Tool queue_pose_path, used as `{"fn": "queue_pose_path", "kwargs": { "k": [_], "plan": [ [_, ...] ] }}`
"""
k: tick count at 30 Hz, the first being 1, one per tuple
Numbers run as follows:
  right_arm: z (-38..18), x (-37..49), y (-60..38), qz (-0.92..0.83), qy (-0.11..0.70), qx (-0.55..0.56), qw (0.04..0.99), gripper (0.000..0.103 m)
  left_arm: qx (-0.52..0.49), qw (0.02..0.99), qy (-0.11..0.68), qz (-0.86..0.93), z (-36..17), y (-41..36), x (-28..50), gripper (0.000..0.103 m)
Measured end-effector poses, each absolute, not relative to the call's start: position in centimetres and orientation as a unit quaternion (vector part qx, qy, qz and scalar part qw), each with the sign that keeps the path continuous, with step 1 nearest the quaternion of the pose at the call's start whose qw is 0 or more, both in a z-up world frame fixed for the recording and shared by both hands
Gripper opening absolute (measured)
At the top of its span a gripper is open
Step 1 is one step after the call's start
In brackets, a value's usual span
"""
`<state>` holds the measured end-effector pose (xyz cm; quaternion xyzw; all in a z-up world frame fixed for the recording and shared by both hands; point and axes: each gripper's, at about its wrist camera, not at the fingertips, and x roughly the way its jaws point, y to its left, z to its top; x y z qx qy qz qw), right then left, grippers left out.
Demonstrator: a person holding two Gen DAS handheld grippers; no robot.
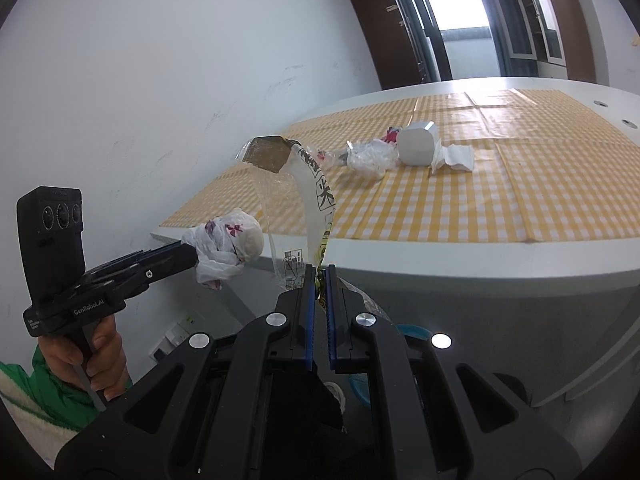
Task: Collect trash
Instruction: 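Carry the bottle and white bag down over the wastebasket with both tools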
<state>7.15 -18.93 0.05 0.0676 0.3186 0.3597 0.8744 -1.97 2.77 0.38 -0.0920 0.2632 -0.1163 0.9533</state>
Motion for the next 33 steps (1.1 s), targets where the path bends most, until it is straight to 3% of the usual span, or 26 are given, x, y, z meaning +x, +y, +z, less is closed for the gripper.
{"fn": "queue_pose_path", "kwargs": {
  "k": [33],
  "plan": [
    [-20.5, 12.1, -15.2, 0.311, 0.512, 0.063, 0.798, 0.004, -0.152, 0.866, 0.465, -0.099, -19.2, 3.7, 5.4, 0.022]
  ]
}}
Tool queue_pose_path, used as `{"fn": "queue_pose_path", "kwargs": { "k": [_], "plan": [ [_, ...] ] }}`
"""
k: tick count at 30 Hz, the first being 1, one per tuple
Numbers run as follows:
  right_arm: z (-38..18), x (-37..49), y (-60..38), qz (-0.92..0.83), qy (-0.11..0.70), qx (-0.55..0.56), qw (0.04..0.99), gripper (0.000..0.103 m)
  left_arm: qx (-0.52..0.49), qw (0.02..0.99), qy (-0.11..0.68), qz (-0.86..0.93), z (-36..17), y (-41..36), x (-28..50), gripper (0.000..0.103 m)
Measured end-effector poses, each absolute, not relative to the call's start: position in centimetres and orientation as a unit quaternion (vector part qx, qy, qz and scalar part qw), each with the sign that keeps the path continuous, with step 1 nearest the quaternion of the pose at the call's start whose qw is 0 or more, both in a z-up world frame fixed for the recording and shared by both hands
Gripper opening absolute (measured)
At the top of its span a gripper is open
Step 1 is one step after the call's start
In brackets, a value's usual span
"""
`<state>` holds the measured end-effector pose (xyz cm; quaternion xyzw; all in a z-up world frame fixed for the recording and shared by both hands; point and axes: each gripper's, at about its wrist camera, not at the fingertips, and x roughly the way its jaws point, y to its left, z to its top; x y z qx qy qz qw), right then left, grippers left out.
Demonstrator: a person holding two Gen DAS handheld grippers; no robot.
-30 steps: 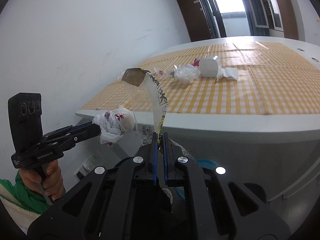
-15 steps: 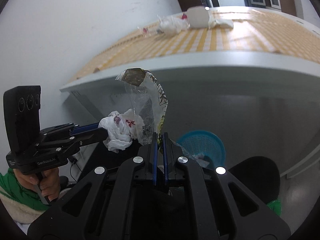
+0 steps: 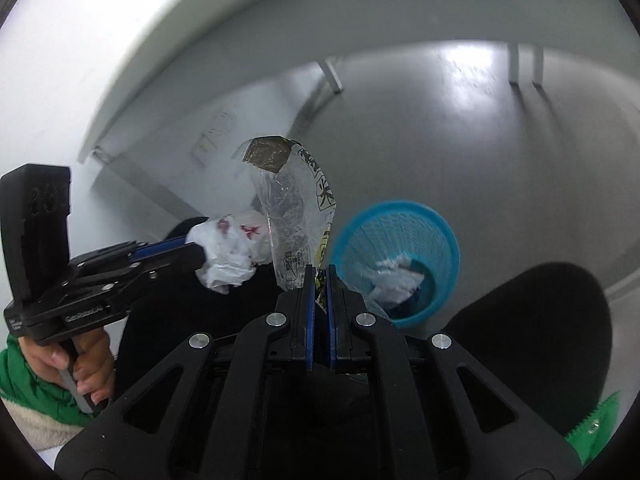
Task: Collect trash
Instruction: 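Carry the bottle and white bag down over the wastebasket with both tools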
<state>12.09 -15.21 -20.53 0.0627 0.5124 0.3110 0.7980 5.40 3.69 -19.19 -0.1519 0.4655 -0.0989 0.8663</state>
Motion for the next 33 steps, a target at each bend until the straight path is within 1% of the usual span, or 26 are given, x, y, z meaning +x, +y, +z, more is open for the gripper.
{"fn": "queue_pose_path", "kwargs": {
  "k": [6, 18, 33],
  "plan": [
    [-23.7, 13.7, -14.2, 0.3, 0.542, 0.056, 0.783, 0.004, -0.177, 0.85, 0.488, -0.085, -21.5, 4.1, 7.5, 0.022],
    [-29.4, 17.7, -11.6, 0.27, 0.604, 0.058, 0.748, 0.004, -0.152, 0.831, 0.533, -0.039, -26.1, 3.9, 11.7, 0.022],
    [-35.4, 22.6, -10.7, 0.226, 0.655, 0.098, 0.715, 0.004, -0.198, 0.79, 0.58, -0.017, -30.6, 4.9, 15.8, 0.023]
  ]
}}
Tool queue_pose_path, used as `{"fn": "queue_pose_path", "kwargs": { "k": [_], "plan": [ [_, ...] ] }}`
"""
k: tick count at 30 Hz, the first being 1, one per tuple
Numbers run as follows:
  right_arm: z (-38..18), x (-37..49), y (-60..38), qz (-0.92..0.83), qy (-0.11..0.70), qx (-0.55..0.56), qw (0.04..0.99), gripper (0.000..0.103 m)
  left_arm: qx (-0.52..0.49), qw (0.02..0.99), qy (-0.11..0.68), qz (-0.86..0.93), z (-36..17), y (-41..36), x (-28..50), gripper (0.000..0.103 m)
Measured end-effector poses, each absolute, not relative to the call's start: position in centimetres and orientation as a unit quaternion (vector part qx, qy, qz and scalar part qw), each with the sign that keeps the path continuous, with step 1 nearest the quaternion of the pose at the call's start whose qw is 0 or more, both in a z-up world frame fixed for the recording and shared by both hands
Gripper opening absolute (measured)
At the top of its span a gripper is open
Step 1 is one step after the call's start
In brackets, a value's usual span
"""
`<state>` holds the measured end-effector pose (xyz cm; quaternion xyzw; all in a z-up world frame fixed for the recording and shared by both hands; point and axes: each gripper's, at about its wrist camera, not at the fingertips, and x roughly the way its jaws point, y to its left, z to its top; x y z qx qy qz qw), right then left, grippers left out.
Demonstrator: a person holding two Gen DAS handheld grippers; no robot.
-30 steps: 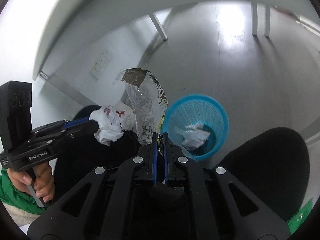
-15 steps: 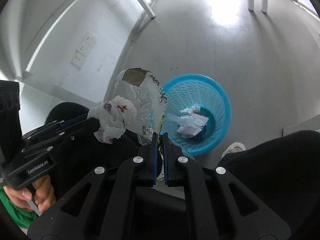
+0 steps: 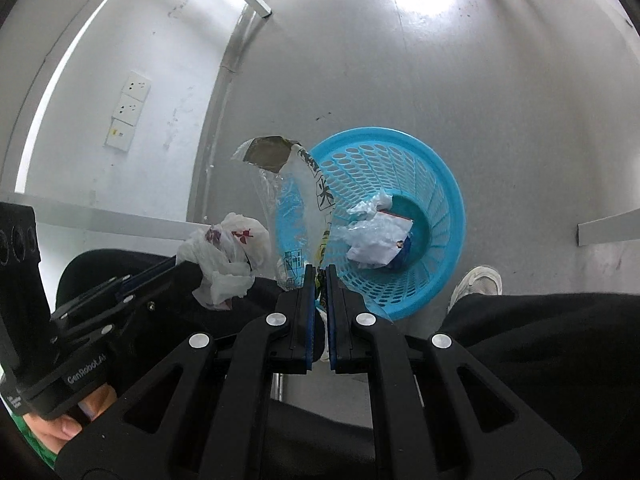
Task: Collect trash
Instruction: 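Carry the bottle and white bag down over the wastebasket with both tools, then open both tools to drop the bottle and bag into the wastebasket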
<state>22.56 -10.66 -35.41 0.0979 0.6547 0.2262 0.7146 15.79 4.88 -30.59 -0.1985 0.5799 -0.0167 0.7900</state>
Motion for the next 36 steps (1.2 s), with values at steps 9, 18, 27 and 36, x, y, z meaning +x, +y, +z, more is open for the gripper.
{"fn": "queue_pose_path", "kwargs": {
  "k": [9, 18, 27, 36],
  "plan": [
    [-38.9, 26.0, -10.5, 0.192, 0.681, 0.098, 0.7, 0.005, -0.259, 0.753, 0.604, 0.03, -34.9, 6.5, 20.0, 0.023],
    [-41.9, 27.8, -9.9, 0.174, 0.706, 0.093, 0.681, 0.006, -0.266, 0.739, 0.618, 0.04, -37.1, 6.4, 21.9, 0.023],
    [-42.6, 28.3, -10.0, 0.163, 0.707, 0.101, 0.681, 0.008, -0.285, 0.736, 0.613, 0.04, -37.2, 7.1, 22.0, 0.023],
    [-41.3, 27.7, -10.4, 0.16, 0.691, 0.098, 0.698, 0.031, -0.268, 0.752, 0.601, 0.026, -36.3, 6.9, 21.6, 0.045]
  ]
}}
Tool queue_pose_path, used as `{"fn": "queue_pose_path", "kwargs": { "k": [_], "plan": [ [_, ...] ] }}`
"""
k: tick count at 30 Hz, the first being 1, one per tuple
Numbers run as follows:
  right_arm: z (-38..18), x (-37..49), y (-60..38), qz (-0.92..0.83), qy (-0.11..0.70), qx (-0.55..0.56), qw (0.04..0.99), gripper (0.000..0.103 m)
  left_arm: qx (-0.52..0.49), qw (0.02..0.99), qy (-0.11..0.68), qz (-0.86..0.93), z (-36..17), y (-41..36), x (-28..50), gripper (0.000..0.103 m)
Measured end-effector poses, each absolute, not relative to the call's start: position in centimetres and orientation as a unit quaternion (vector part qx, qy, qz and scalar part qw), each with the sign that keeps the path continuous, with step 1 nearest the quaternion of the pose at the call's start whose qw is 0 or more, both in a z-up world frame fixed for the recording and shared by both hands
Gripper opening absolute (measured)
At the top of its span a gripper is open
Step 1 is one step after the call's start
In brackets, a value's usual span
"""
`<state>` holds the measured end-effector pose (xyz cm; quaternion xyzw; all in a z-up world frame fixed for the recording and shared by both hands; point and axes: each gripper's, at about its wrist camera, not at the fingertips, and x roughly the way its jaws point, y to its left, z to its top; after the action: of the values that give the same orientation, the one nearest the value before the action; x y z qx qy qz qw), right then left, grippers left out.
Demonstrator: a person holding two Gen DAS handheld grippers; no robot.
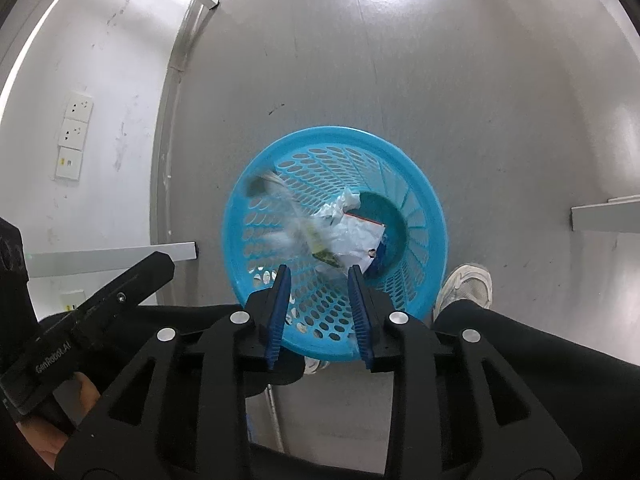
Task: Collect trash
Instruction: 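Open both tools to drop the bottle and bag into the wastebasket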
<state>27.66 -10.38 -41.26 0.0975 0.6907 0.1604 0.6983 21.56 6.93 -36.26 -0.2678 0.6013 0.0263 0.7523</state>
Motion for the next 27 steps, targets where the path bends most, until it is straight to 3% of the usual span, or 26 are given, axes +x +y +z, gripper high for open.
{"fn": "queue_pose_path", "kwargs": {
  "k": [20, 27],
  "plan": [
    [-34.1, 22.3, -9.9, 0.185, 0.639, 0.039, 0.746, 0.057, -0.23, 0.776, 0.585, 0.052, -32.6, 7.0, 18.9, 0.055],
    [-30.4, 19.3, -11.1, 0.196, 0.613, 0.03, 0.765, 0.061, -0.198, 0.797, 0.569, 0.043, -30.3, 6.2, 17.0, 0.058]
  ]
}}
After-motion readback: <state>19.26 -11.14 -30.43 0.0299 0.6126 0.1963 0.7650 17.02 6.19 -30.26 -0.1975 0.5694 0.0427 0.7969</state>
